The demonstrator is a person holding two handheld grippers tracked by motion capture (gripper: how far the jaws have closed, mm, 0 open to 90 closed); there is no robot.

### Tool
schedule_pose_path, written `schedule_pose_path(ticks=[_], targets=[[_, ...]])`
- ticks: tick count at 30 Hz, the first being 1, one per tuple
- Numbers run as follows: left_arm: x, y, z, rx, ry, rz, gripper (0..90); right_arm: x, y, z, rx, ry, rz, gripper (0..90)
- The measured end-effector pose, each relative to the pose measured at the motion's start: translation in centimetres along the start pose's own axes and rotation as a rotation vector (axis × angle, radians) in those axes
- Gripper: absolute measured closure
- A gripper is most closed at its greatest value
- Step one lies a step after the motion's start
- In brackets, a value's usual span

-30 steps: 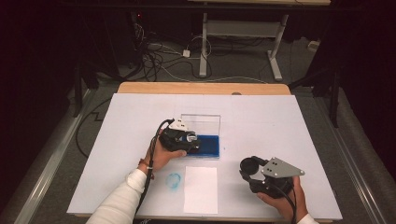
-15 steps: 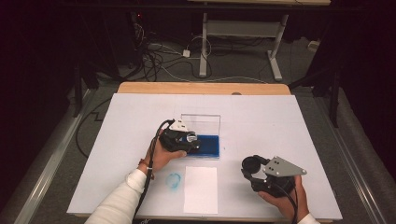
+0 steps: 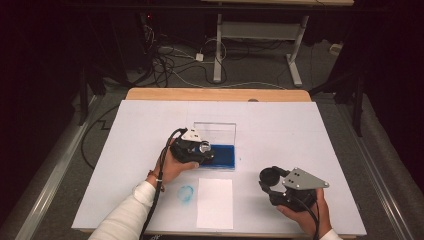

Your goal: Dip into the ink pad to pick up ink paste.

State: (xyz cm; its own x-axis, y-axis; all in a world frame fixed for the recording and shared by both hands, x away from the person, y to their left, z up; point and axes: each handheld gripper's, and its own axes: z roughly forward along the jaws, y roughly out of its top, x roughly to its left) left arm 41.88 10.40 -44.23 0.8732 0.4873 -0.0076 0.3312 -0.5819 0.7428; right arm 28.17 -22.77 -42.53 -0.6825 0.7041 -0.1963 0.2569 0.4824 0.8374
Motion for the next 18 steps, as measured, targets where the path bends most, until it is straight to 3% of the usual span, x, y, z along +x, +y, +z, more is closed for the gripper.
schedule_pose_path(ticks=[6,13,18], targets=[[-0.2,0.0,-0.5,0.002,-0.003,0.004,54.3,0.0,-0.1,-0.1,0.000,0.003,-0.003,38.2],[-1.2,0.8,-1.3,-0.005,0.009,0.057,54.3,0.1,0.1,-0.3,-0.014,-0.003,-0.007,38.3],[-1.3,1.0,-2.1,-0.034,0.008,0.052,54.3,0.3,0.1,-0.4,-0.017,-0.006,-0.012,38.3]])
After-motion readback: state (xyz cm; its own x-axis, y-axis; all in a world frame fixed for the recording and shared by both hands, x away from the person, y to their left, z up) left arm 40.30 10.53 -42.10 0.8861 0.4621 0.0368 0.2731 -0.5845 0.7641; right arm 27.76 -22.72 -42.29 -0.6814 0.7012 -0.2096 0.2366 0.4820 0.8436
